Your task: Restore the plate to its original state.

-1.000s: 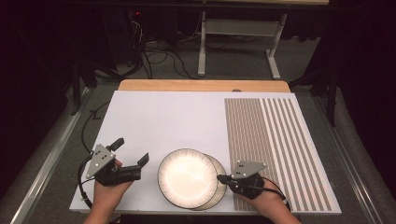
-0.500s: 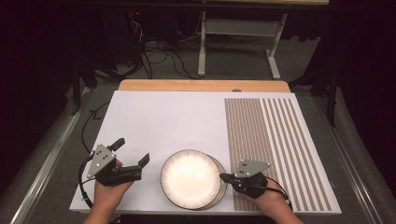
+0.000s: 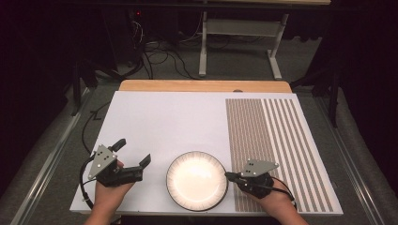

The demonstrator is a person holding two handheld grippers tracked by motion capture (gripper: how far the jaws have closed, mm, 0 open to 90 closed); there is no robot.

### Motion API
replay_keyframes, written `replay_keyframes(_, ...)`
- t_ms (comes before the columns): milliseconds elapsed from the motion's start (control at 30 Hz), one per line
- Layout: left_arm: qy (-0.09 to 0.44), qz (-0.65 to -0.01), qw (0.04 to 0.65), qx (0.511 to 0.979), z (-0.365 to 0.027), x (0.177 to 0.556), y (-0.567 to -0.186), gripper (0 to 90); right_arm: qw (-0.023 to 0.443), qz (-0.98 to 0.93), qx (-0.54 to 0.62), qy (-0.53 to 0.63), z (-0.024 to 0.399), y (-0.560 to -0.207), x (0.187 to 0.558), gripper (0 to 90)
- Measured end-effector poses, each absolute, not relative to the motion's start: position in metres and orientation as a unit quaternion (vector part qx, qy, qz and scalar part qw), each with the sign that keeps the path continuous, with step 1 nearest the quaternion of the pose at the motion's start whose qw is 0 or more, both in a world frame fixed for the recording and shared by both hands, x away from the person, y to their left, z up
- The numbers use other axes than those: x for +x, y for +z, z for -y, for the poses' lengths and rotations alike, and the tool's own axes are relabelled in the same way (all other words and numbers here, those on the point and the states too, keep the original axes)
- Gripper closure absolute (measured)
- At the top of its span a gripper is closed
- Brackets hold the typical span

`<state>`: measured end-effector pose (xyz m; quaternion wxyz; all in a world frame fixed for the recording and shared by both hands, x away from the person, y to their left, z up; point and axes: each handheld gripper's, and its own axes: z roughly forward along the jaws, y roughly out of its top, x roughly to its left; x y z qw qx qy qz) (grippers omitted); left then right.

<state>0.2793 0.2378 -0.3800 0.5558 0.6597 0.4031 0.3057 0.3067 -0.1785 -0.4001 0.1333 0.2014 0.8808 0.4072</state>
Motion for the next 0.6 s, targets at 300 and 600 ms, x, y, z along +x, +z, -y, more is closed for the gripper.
replay_keyframes(300,0.303,-0.402,0.555,0.662,-0.2368,0.2797,-0.3804,0.3,0.134,-0.880,0.202,0.409,0.1811,-0.3994,0.3063,90.0)
replay_keyframes(600,0.303,-0.401,0.554,0.663,-0.2372,0.2796,-0.3806,0.3,0.142,-0.865,0.225,0.426,0.1891,-0.3952,0.3070,87.7)
